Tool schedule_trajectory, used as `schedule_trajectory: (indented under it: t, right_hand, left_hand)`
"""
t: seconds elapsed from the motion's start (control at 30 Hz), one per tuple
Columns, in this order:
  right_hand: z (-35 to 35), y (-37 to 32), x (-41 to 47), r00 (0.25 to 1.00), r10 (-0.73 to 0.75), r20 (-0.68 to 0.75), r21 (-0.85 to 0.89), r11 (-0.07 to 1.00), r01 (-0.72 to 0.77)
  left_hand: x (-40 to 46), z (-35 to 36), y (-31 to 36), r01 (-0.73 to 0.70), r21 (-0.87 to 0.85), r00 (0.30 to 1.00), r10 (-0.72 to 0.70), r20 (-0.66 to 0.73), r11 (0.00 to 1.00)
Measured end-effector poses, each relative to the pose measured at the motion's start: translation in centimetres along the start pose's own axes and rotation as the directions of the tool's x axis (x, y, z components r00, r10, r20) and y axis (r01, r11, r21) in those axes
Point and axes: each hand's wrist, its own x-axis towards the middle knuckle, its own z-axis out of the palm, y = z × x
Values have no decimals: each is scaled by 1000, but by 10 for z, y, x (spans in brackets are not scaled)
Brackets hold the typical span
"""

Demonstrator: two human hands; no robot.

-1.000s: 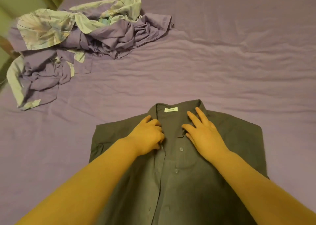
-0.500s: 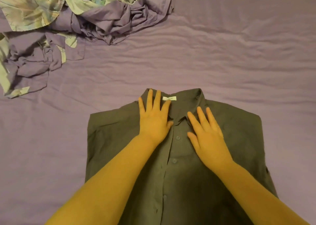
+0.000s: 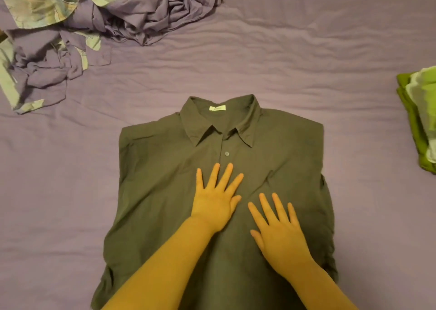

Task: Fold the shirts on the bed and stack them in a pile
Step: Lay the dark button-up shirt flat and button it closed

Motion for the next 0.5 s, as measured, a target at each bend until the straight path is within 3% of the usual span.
schedule_trajectory:
  t: [0.1,0.23,0.33,0.43,0.5]
  right_hand:
    - [2,4,-34,1000,3,23,33,999,-4]
    - [0,25,-96,997,-46,-66,109,993,53]
    - [1,50,-138,997,-24,-75,268,962,43]
    - [13,67,-171,989,103,-108,562,827,-24]
    - [17,70,-182,994,105,-7,652,754,-75]
  left_hand:
    - [-15,-19,19,138,-31,989,-136,66,990]
    - [-69,-20,65,-49,-99,999,47,-24,994]
    - [-108,-11,101,-113,-203,992,120,25,973]
    - [-134,-3,133,-136,-287,987,155,43,948]
    - [-146,-1,148,-137,-307,986,161,52,942]
